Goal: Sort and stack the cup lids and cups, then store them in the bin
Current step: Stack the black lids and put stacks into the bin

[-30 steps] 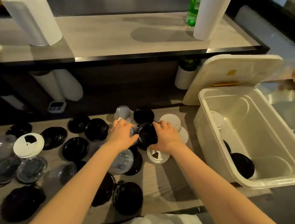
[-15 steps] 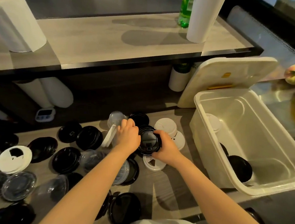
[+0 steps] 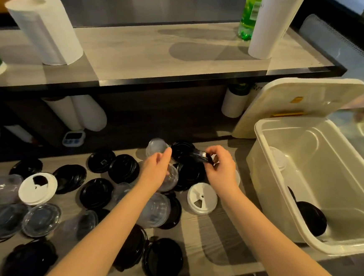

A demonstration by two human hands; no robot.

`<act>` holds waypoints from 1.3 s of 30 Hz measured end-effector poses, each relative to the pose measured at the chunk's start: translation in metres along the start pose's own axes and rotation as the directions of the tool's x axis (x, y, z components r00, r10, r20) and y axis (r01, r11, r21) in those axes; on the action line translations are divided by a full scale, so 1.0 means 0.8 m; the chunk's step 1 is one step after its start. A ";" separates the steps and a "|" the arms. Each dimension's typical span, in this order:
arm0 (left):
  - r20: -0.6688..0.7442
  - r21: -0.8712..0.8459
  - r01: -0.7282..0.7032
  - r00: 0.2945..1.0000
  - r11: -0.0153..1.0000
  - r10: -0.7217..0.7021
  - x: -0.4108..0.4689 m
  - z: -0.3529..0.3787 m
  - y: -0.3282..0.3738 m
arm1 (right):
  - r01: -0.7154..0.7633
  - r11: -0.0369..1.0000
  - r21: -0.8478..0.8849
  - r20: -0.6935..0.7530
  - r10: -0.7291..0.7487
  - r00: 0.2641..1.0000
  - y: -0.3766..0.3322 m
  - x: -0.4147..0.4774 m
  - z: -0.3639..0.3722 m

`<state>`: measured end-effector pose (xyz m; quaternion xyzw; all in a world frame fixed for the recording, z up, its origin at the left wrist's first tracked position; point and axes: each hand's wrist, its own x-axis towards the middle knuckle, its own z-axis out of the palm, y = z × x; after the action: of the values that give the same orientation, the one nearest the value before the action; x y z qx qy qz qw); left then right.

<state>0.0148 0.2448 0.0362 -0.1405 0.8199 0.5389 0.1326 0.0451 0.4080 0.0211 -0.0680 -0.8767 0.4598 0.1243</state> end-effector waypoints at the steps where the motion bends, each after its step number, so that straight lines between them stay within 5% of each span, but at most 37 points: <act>1: 0.080 -0.156 0.172 0.984 0.973 -0.161 -0.002 -0.004 0.008 | 0.133 0.987 -0.088 -0.032 -0.136 0.990 -0.005 -0.002 0.000; 4: 0.337 -0.392 0.426 0.891 0.815 -0.304 0.000 -0.012 0.013 | 0.447 0.869 -0.212 0.094 -0.437 0.895 -0.010 -0.009 0.010; 10: 0.237 -0.438 0.249 0.959 0.864 -0.156 0.003 -0.032 -0.003 | 0.616 0.763 -0.197 0.262 -0.565 0.783 -0.009 -0.011 0.021; 13: 0.155 -0.453 0.174 0.981 0.874 -0.115 0.006 -0.045 -0.014 | 0.514 0.834 -0.202 0.274 -0.455 0.847 0.006 -0.005 0.013; 16: 0.066 -0.462 0.131 0.991 0.877 -0.113 0.012 -0.056 -0.021 | 0.230 0.940 -0.251 0.185 -0.187 0.965 0.018 0.012 0.001; 18: 0.021 -0.470 0.125 0.991 0.874 -0.130 0.016 -0.061 -0.025 | 0.146 0.917 -0.371 0.244 -0.055 0.968 0.028 0.028 0.000; 23: -0.052 -0.502 0.133 0.982 0.855 -0.183 0.024 -0.067 -0.032 | 0.392 0.745 -0.540 0.664 0.091 0.742 0.038 0.055 0.028; 26: -0.064 -0.555 0.119 0.981 0.824 -0.185 0.023 -0.066 -0.032 | 0.530 0.545 -0.649 0.715 0.201 0.669 0.038 0.054 0.053; 29: -0.063 -0.579 0.107 0.983 0.808 -0.175 0.022 -0.067 -0.035 | 0.561 0.503 -0.658 0.720 0.203 0.663 0.033 0.050 0.066; 32: -0.045 -0.576 0.088 0.989 0.813 -0.139 0.019 -0.067 -0.033 | 0.559 0.539 -0.629 0.719 0.131 0.683 0.032 0.046 0.066; 36: -0.058 -0.571 0.068 0.991 0.818 -0.123 0.017 -0.063 -0.029 | 0.410 0.758 -0.508 0.670 0.048 0.741 0.029 0.044 0.049; 39: -0.085 -0.544 0.062 0.988 0.837 -0.129 0.016 -0.060 -0.028 | 0.028 0.972 -0.234 0.469 0.088 0.879 0.019 0.046 0.035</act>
<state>0.0080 0.1912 0.0306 -0.2443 0.6334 0.7313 0.0659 0.0022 0.4032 -0.0011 0.0192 -0.9269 0.3580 -0.1109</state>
